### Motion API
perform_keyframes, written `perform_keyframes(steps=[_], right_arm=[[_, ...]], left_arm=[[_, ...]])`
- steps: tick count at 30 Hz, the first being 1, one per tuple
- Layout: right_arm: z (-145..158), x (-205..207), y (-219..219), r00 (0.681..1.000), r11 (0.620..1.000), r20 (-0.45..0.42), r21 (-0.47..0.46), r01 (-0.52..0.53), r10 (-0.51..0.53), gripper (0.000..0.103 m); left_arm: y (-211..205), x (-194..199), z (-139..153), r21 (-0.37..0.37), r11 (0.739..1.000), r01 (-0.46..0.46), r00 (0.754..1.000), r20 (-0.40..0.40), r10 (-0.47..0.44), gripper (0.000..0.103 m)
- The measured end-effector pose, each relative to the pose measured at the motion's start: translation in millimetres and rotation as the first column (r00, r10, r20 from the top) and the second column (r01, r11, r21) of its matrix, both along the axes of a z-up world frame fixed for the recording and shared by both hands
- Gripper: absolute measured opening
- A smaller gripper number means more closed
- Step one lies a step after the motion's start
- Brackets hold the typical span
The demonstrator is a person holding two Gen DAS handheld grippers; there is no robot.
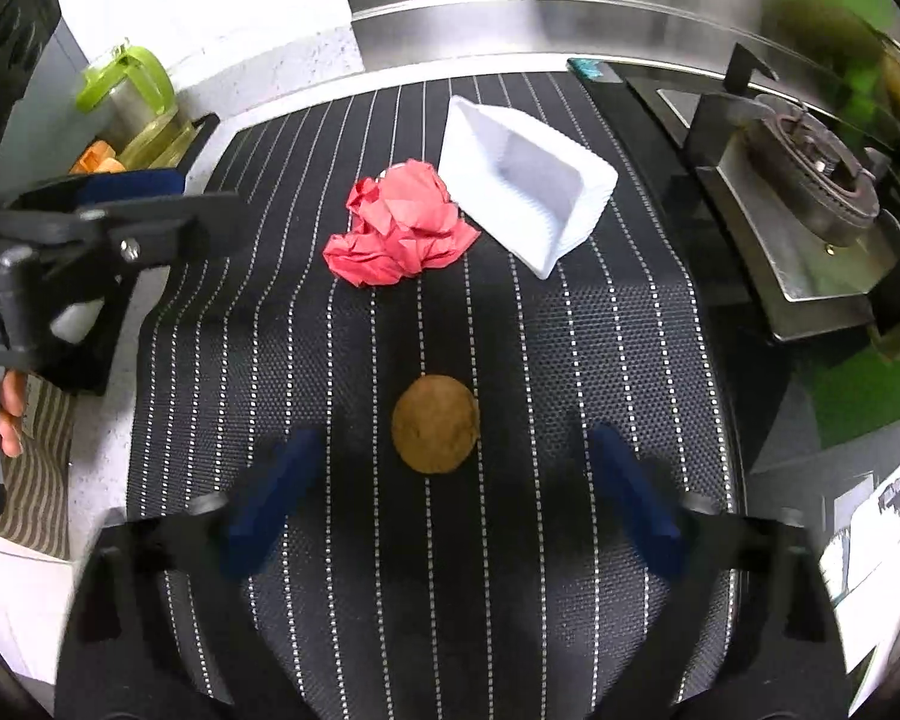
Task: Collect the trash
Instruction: 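Grasp the walnut with the right gripper while the left grasps the red crumpled paper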
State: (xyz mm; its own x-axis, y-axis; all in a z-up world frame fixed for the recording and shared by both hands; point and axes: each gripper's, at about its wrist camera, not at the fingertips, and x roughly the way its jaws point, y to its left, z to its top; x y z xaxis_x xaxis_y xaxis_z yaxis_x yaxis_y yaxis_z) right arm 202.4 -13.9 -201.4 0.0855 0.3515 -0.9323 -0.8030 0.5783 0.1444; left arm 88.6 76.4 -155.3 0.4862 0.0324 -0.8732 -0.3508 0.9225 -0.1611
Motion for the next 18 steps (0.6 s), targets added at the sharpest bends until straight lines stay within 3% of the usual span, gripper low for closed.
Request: perform_keyframes(steps=[2,7,9,18], right_arm=[[-3.5,2.8,0.8,1.0,1.0,-0.014,0.001,0.0,0.0,0.072],[-3.9,0.3,2.1,1.0,1.0,0.011,-0.005,-0.013,0.013,0.05],[-3.3,-0.5,3.4,0.999,1.0,0.025,-0.015,-0.019,0.02,0.031],[6.9,-1.1,-0.2,1.0,1.0,0.021,-0.01,-0.008,0.009,0.031]], left_arm=[[0.6,1.4,-1.1,-0.001,1.0,0.0,1.0,0.0,0.0,0.096],[1.1,3.5,-5.5,-0.011,1.0,-0.001,1.0,-0.003,0.001,0.096],[0.5,3.6,-5.7,-0.013,1.0,-0.001,1.0,-0.002,0.001,0.096],[-7.4,9.6,-3.5,-0.019,1.0,0.021,1.0,-0.003,-0.021,0.096]])
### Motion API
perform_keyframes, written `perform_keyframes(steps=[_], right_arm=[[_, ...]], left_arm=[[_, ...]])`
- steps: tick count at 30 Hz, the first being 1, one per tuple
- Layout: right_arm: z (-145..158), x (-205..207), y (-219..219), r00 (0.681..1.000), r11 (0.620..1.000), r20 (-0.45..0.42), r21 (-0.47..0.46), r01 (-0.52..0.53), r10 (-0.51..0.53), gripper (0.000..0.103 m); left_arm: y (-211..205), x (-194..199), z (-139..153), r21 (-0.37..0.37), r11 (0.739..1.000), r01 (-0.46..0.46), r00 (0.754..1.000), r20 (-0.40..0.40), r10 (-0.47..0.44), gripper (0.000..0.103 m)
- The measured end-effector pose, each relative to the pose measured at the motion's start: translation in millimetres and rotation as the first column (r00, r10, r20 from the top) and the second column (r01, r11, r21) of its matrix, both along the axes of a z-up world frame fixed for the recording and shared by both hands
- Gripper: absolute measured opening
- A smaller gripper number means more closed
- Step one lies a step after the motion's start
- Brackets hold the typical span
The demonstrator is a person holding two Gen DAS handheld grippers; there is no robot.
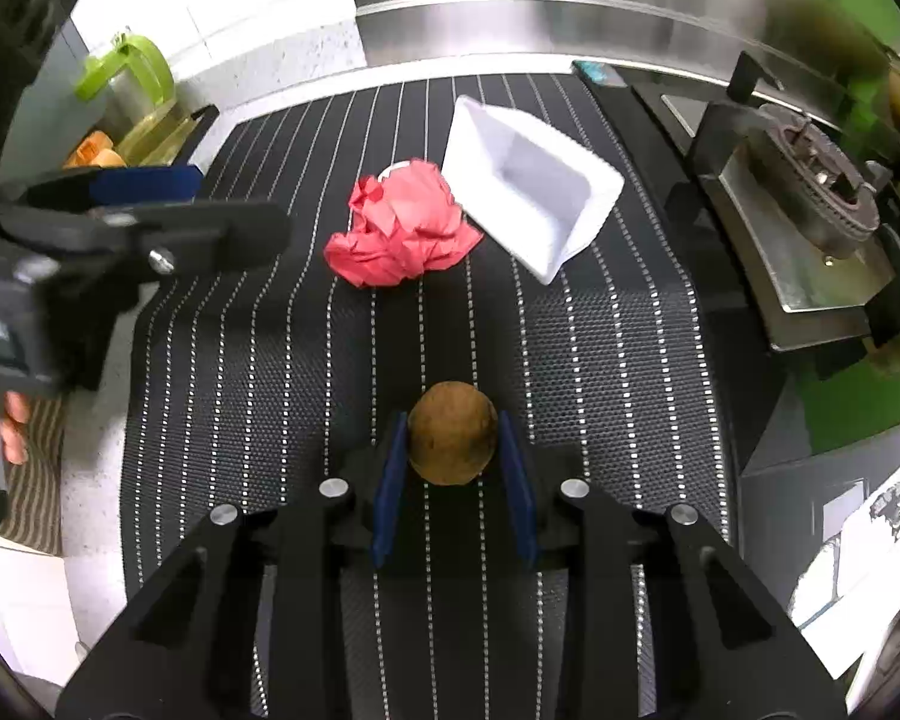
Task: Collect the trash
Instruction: 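Grasp the walnut with the right gripper while the left grasps the red crumpled paper, then carry the walnut and red paper over the pink wastebasket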
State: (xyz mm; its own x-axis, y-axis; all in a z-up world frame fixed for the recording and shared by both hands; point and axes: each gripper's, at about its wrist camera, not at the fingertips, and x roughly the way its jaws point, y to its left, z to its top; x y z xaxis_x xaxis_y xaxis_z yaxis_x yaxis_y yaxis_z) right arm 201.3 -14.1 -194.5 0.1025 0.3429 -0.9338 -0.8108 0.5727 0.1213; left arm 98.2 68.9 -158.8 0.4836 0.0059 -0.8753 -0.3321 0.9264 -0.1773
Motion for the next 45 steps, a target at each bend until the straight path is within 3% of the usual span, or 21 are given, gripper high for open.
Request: perform_keyframes(steps=[8,16,17,19,20,22,25,31,38,45], right_arm=[[25.2,13.7,-22.6,0.998,0.998,-0.011,0.0,0.057,-0.057,0.031],[28.8,28.4,-44.1,0.996,0.996,-0.006,0.009,0.091,-0.091,0.031],[28.9,30.2,-45.8,0.995,0.995,-0.006,0.011,0.095,-0.095,0.031],[29.0,32.1,-48.5,0.995,0.995,-0.007,0.017,0.1,-0.1,0.031],[28.8,33.3,-50.0,0.995,0.994,-0.009,0.021,0.104,-0.104,0.031],[28.5,34.2,-51.9,0.994,0.994,-0.012,0.027,0.109,-0.108,0.031],[29.5,34.2,-53.8,0.993,0.993,-0.012,0.035,0.115,-0.114,0.031],[40.9,28.1,-57.9,0.992,0.991,0.006,0.049,0.127,-0.128,0.031],[74.8,12.9,-74.7,0.981,0.979,0.046,0.082,0.185,-0.189,0.031],[120.7,-20.5,-128.1,0.93,0.931,0.09,0.12,0.344,-0.356,0.031]], left_arm=[[-13.1,20.5,-2.3,0.013,0.999,0.035,0.999,-0.015,-0.035,0.096],[-19.5,46.7,-22.3,0.012,0.999,0.046,0.998,-0.054,-0.045,0.096],[-19.6,47.5,-24.5,0.007,0.999,0.045,0.997,-0.058,-0.044,0.092],[-19.4,50.0,-29.4,0.002,0.999,0.043,0.997,-0.07,-0.043,0.072],[-19.1,50.5,-31.4,-0.004,0.999,0.041,0.996,-0.075,-0.041,0.068],[-19.2,50.6,-35.2,-0.01,0.999,0.041,0.995,-0.087,-0.041,0.042],[-19.4,47.4,-35.5,-0.004,0.999,0.037,0.995,-0.09,-0.037,0.033],[-21.8,34.0,-21.1,0.004,0.999,0.048,0.997,-0.068,-0.047,0.032],[-45.5,12.9,21.1,0.02,0.991,0.13,0.991,-0.021,-0.13,0.032],[-92.6,-7.9,66.6,0.021,0.95,0.312,0.949,0.027,-0.313,0.032]])
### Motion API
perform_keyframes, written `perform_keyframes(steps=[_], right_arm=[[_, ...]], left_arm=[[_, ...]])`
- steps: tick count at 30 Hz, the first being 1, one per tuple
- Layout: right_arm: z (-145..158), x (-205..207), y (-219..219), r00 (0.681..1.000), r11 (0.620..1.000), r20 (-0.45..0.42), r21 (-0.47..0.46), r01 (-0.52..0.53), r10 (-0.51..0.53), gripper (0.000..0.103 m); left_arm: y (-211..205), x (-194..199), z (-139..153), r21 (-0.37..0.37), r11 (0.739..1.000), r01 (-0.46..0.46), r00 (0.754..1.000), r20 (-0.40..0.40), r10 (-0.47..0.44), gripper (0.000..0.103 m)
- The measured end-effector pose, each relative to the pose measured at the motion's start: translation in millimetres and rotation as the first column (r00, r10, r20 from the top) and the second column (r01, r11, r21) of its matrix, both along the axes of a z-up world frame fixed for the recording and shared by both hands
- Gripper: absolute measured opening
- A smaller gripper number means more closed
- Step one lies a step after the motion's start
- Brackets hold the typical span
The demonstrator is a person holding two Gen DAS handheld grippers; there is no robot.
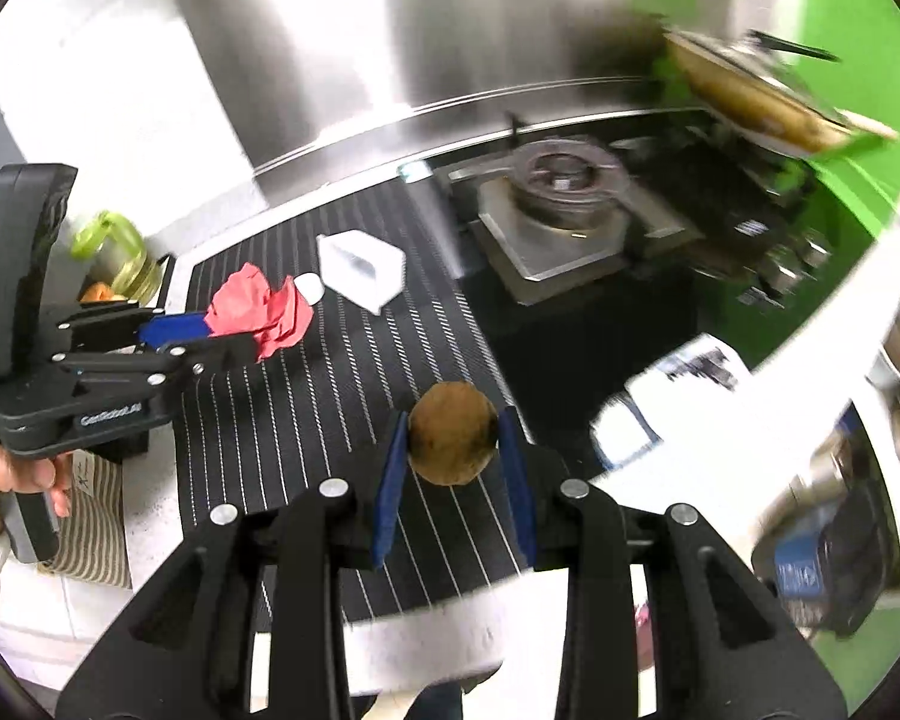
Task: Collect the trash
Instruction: 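Carry the walnut and red paper over the pink wastebasket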
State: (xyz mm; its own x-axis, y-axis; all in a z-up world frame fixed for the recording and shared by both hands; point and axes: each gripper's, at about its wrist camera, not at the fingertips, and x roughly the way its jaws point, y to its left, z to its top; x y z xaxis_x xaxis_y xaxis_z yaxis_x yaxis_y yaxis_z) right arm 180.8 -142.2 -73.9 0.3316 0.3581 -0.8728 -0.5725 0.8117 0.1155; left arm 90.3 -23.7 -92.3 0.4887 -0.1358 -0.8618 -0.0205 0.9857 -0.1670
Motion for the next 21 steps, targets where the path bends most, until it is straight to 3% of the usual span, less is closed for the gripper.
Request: perform_keyframes(steps=[5,8,11,15,21], right_arm=[[28.0,-36.0,-53.6,0.986,0.987,0.047,-0.009,0.161,-0.161,0.031],[43.4,-61.0,-93.4,0.959,0.961,0.077,-0.012,0.276,-0.274,0.031],[55.4,-86.7,-133.1,0.922,0.925,0.101,-0.019,0.378,-0.375,0.031],[65.6,-119.2,-184.2,0.86,0.864,0.128,-0.033,0.502,-0.494,0.031],[41.7,-154.6,-258.1,0.775,0.773,0.122,-0.076,0.63,-0.62,0.031]], left_arm=[[-46.0,-9.8,24.1,-0.005,0.987,0.164,0.986,0.042,-0.163,0.032],[-82.5,-14.9,35.5,-0.007,0.961,0.276,0.959,0.063,-0.276,0.032],[-122.7,-20.1,46.9,-0.006,0.924,0.382,0.921,0.085,-0.38,0.032],[-181.3,-24.5,54.2,-0.003,0.856,0.516,0.852,0.101,-0.513,0.032],[-269.7,-32.7,27.8,-0.007,0.759,0.651,0.757,0.084,-0.648,0.032]])
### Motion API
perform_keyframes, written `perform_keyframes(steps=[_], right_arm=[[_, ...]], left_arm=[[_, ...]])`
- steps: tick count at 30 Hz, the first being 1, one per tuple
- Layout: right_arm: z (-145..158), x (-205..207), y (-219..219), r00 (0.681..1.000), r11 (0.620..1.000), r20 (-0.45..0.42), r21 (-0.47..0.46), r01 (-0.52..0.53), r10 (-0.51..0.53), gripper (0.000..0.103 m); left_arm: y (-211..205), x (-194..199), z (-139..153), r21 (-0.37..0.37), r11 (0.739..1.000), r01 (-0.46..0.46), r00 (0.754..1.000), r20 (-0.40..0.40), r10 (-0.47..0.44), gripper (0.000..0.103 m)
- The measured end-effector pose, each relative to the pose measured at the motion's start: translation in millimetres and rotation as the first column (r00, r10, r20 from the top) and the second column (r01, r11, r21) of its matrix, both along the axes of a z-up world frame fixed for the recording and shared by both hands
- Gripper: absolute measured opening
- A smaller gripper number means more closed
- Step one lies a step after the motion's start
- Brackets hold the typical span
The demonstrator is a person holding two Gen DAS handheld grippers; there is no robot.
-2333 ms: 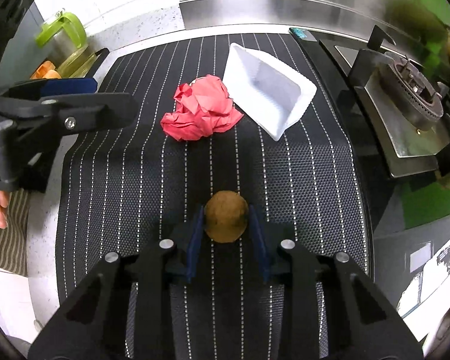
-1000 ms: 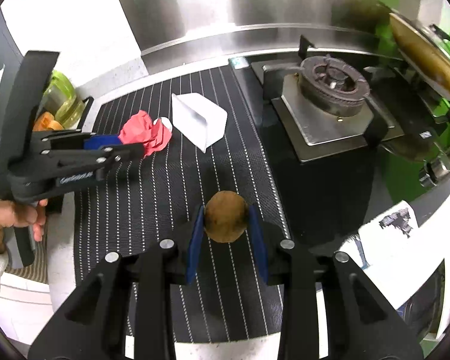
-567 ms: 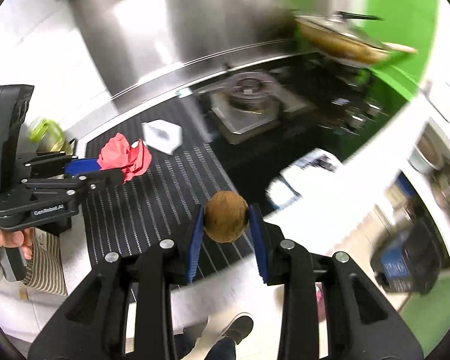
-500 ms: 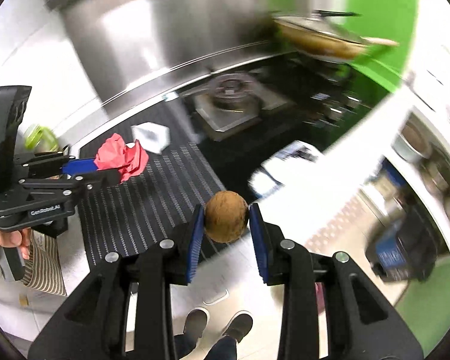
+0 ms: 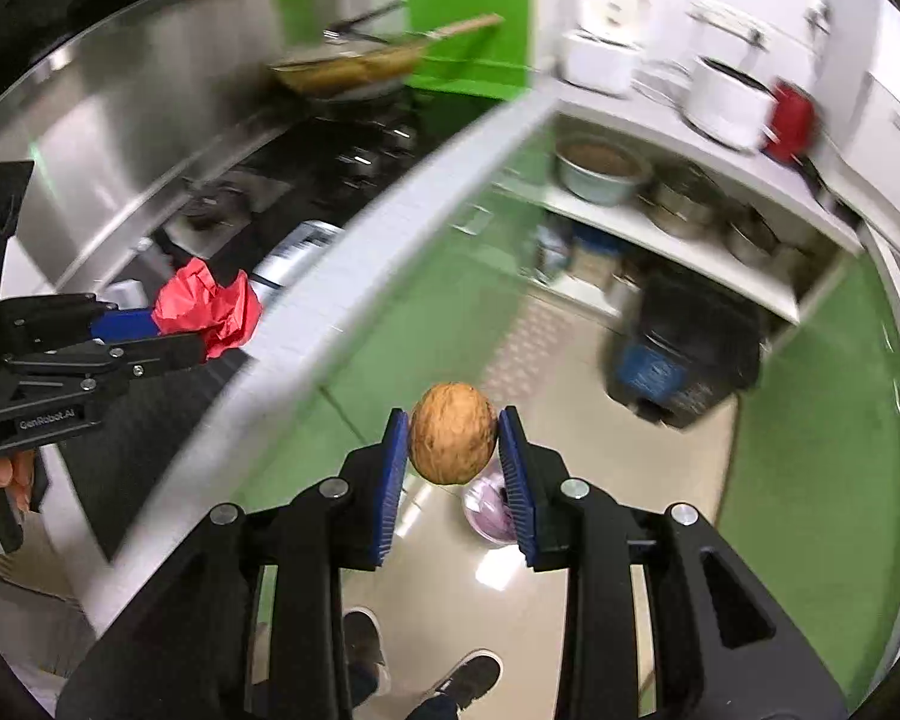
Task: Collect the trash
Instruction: 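Carry the walnut and red paper over the pink wastebasket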
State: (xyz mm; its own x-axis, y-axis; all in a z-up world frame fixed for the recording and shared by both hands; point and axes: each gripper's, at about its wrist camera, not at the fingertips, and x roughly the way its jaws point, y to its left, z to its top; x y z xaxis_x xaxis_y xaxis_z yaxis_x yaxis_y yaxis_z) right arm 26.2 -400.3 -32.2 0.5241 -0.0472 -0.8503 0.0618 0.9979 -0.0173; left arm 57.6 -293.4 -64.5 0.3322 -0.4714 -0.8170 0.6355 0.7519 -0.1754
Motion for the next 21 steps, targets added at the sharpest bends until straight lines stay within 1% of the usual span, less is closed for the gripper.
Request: perform_keyframes(steps=[3,7,11,12,13,17,20,21], right_arm=[[-21.9,-7.9,-31.5,0.999,0.999,-0.023,-0.006,0.037,-0.037,0.031],[-69.8,-8.2,-75.2,0.996,0.998,-0.06,-0.002,0.062,-0.062,0.031],[-132.1,1.6,-113.3,0.992,0.997,-0.103,0.014,0.07,-0.069,0.031],[-143.7,4.2,-118.1,0.991,0.997,-0.112,0.019,0.071,-0.069,0.031],[-160.3,6.8,-125.0,0.99,0.997,-0.122,0.025,0.072,-0.068,0.031],[-208.9,12.3,-144.2,0.987,0.997,-0.145,0.039,0.071,-0.065,0.031],[-248.0,20.6,-158.3,0.985,0.996,-0.159,0.047,0.071,-0.062,0.031],[-260.1,23.0,-162.9,0.985,0.996,-0.162,0.052,0.071,-0.062,0.031]], left_arm=[[-37.8,-4.0,-28.5,0.01,0.998,0.056,0.998,-0.015,-0.056,0.032],[-82.1,-1.1,-80.3,0.03,0.995,0.096,0.994,-0.054,-0.095,0.032],[-119.8,8.9,-143.7,0.061,0.992,0.112,0.989,-0.098,-0.106,0.032],[-128.8,14.0,-162.8,0.064,0.991,0.113,0.988,-0.117,-0.105,0.032],[-134.6,18.0,-177.2,0.065,0.991,0.113,0.986,-0.129,-0.104,0.032],[-159.3,39.3,-246.1,0.094,0.988,0.123,0.98,-0.171,-0.105,0.032],[-171.4,51.8,-288.3,0.11,0.985,0.13,0.974,-0.198,-0.107,0.032],[-175.7,57.5,-307.2,0.119,0.984,0.132,0.972,-0.21,-0.105,0.032]])
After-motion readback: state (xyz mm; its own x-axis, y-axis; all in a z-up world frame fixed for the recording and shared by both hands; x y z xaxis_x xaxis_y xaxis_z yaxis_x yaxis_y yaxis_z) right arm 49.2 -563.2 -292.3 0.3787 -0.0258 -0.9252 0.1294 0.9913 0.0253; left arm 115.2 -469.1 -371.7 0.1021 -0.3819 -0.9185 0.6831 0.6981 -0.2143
